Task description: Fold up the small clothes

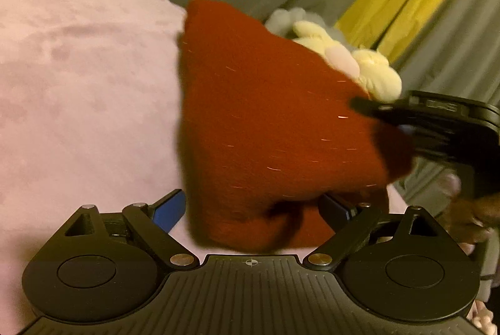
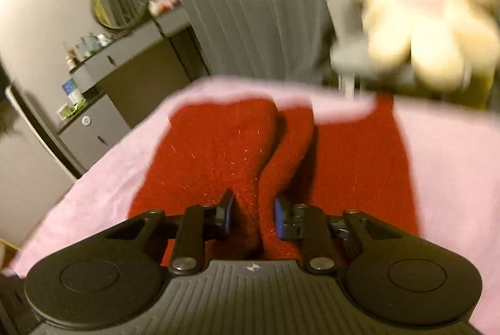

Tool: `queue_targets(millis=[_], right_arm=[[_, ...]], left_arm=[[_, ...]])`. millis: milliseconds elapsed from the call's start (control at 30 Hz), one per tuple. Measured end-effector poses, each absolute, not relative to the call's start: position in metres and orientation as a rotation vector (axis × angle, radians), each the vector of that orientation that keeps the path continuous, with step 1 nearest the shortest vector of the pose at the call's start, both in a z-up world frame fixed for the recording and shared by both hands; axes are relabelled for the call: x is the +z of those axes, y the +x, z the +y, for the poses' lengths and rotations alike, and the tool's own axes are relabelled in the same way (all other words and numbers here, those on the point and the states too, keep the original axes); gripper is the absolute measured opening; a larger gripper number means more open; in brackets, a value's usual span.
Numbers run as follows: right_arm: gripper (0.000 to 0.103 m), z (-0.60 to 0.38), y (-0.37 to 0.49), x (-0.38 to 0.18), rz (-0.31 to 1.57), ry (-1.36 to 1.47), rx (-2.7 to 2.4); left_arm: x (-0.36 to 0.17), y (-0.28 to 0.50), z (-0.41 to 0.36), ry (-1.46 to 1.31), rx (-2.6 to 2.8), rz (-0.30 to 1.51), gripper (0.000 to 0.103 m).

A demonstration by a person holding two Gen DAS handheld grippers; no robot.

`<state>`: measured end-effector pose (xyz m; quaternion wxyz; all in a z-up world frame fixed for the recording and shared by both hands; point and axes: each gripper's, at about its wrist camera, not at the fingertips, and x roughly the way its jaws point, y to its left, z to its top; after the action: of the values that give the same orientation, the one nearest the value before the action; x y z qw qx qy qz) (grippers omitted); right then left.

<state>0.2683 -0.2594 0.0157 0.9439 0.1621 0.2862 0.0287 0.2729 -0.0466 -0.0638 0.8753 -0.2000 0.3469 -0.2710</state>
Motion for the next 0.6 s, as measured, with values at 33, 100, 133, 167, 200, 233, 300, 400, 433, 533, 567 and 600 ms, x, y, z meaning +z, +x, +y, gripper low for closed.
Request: queue_targets(millis=[33, 100, 133, 167, 200, 233, 300, 400, 433, 533, 567, 600], right_arm=[[0.023, -0.257, 0.26, 0.027, 0.537, 0.287, 0.033], [0.022, -0.255, 0.246, 0.041, 0.459, 0.207, -0.035], [0.022, -0.258, 0.24, 0.044, 0.438, 0.177, -0.067], [0.023, -0.262, 0.232, 0.045, 0.424, 0.171, -0.082], [0.023, -0.268, 0.229, 0.044, 0.426, 0.187, -0.095], [0.022, -0.272, 0.225, 0.039, 0.436, 0.18, -0.116], [0.021, -0.278, 0.215, 0.025, 0.459, 0.163, -0.174], [0.02, -0.293, 0.215, -0.009, 0.543, 0.194, -0.247], [0.02, -0.296, 0.218, -0.024, 0.581, 0.205, -0.249], [0.022, -0.298, 0.219, -0.033, 0.576, 0.202, -0.242], [0.023, -0.299, 0.222, -0.028, 0.583, 0.221, -0.231], [0.024, -0.301, 0.221, -0.024, 0.586, 0.23, -0.219]], left_arm=[[-0.063, 0.273, -0.044, -0.42, -0.549, 0.716, 0.095], [-0.063, 0.274, -0.041, -0.433, -0.523, 0.709, 0.097], [-0.064, 0.274, -0.04, -0.447, -0.54, 0.714, 0.097], [-0.065, 0.274, -0.041, -0.459, -0.548, 0.719, 0.097], [-0.065, 0.274, -0.042, -0.457, -0.549, 0.723, 0.097], [-0.064, 0.273, -0.045, -0.44, -0.553, 0.725, 0.097], [-0.062, 0.27, -0.051, -0.394, -0.55, 0.713, 0.097], [-0.066, 0.27, -0.054, -0.394, -0.562, 0.735, 0.097], [-0.068, 0.271, -0.054, -0.405, -0.564, 0.749, 0.097], [-0.07, 0.271, -0.053, -0.409, -0.552, 0.748, 0.096], [-0.069, 0.271, -0.053, -0.404, -0.546, 0.746, 0.096], [-0.069, 0.272, -0.054, -0.402, -0.544, 0.746, 0.096]])
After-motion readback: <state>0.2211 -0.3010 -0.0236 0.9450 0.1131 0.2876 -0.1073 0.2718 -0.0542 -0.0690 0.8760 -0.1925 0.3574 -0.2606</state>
